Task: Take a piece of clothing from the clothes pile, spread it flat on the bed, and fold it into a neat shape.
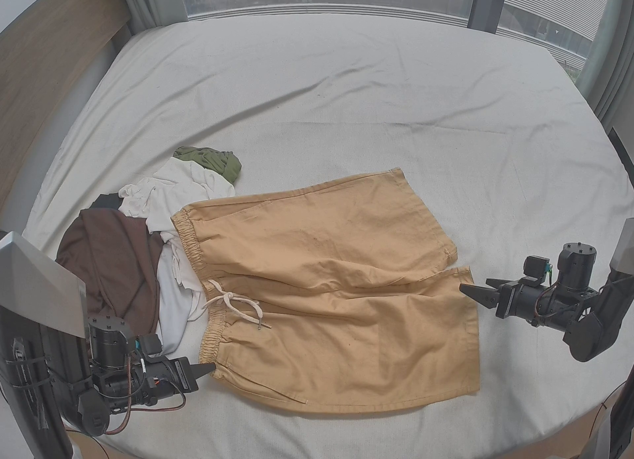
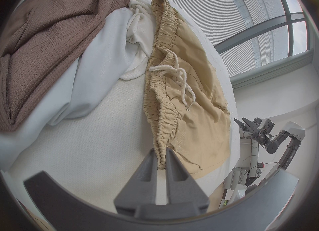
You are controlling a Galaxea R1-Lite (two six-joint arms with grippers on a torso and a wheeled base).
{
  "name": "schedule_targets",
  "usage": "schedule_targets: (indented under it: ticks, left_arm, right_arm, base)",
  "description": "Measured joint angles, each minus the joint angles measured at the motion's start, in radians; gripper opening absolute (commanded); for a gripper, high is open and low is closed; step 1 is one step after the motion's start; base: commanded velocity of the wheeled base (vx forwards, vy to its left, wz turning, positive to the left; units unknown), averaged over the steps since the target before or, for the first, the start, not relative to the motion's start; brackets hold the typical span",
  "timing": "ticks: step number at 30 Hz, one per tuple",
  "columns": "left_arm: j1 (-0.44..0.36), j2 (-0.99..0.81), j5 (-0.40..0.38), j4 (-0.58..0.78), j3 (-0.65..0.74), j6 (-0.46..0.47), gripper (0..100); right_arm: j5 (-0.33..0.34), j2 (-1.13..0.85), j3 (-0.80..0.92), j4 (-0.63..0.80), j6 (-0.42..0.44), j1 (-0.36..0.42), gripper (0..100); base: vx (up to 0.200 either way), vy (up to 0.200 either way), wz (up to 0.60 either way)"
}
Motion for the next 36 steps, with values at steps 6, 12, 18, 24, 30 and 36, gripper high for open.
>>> schedule_targets:
  ticks: [6, 12, 18, 24, 30, 36]
  left_arm:
    - [0.0, 0.0, 0.0, 0.0, 0.0, 0.001, 0]
    - [0.0, -0.002, 0.001, 0.0, 0.0, 0.001, 0]
    - [0.002, -0.003, 0.001, 0.0, 0.0, 0.002, 0]
    - [0.003, -0.002, 0.002, 0.0, 0.0, 0.003, 0]
    - [0.003, -0.002, 0.002, 0.0, 0.0, 0.003, 0]
    - [0.002, -0.003, 0.003, 0.0, 0.0, 0.003, 0]
  right_arm:
    - [0.0, -0.063, 0.014, 0.172, -0.034, -0.003, 100]
    - [0.0, -0.13, 0.019, 0.335, -0.054, -0.004, 100]
    - [0.0, -0.165, 0.022, 0.449, -0.101, -0.023, 100]
    - [0.0, -0.179, 0.024, 0.559, -0.121, -0.03, 100]
    - [0.0, -0.186, 0.03, 0.672, -0.138, -0.023, 100]
    - [0.0, -0.18, 0.045, 0.703, -0.143, 0.007, 100]
  base:
    - [0.0, 0.0, 0.0]
    - [0.0, 0.0, 0.0]
    - [0.0, 0.0, 0.0]
    - [0.0, 0.0, 0.0]
    - [0.0, 0.0, 0.0]
    - [0.0, 0.0, 0.0]
